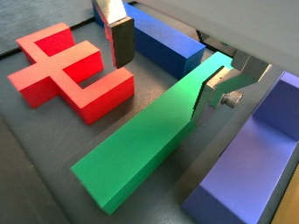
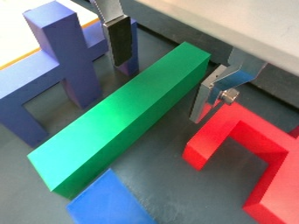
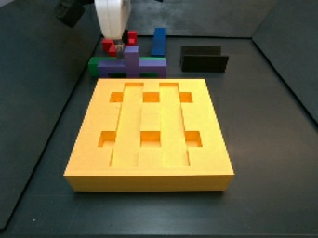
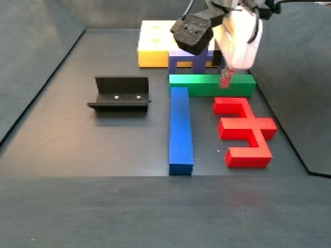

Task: Pick up the green object. Move up. Move to above the board. Insert the green object.
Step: Pick up the green object.

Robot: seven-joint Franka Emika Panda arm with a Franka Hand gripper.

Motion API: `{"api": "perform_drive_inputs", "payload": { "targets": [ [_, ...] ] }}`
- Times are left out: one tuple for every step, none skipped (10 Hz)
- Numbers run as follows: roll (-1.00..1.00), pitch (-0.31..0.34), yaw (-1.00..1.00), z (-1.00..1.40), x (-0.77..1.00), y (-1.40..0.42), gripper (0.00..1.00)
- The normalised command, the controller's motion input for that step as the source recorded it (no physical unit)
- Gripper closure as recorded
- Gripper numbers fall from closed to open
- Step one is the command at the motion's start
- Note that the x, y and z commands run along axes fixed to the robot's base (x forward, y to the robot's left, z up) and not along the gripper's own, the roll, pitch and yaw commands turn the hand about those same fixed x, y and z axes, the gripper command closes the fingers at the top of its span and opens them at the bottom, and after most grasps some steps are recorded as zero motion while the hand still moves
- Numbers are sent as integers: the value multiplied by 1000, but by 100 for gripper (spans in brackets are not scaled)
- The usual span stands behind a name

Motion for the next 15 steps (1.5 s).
{"api": "perform_drive_inputs", "payload": {
  "targets": [
    [0, 199, 0, 0, 151, -40, 0],
    [7, 211, -3, -51, 126, -34, 0],
    [16, 221, 0, -100, 149, -77, 0],
    [40, 256, 0, -231, 191, -43, 0],
    [53, 283, 0, -271, 320, 0, 0],
    [0, 217, 0, -191, 337, 0, 0],
    [17, 149, 0, -106, 260, 0, 0],
    [41, 124, 0, -86, 97, 0, 0],
    [20, 106, -40, -26, 0, 0, 0],
    [26, 64, -43, -17, -63, -40, 0],
    [60, 71, -34, -111, 80, -14, 0],
    [43, 80, 0, -89, 186, 0, 0],
    [0, 26, 0, -34, 111, 0, 0],
    [0, 30, 0, -80, 71, 0, 0],
    [14, 27, 0, -171, 66, 0, 0]
  ]
}}
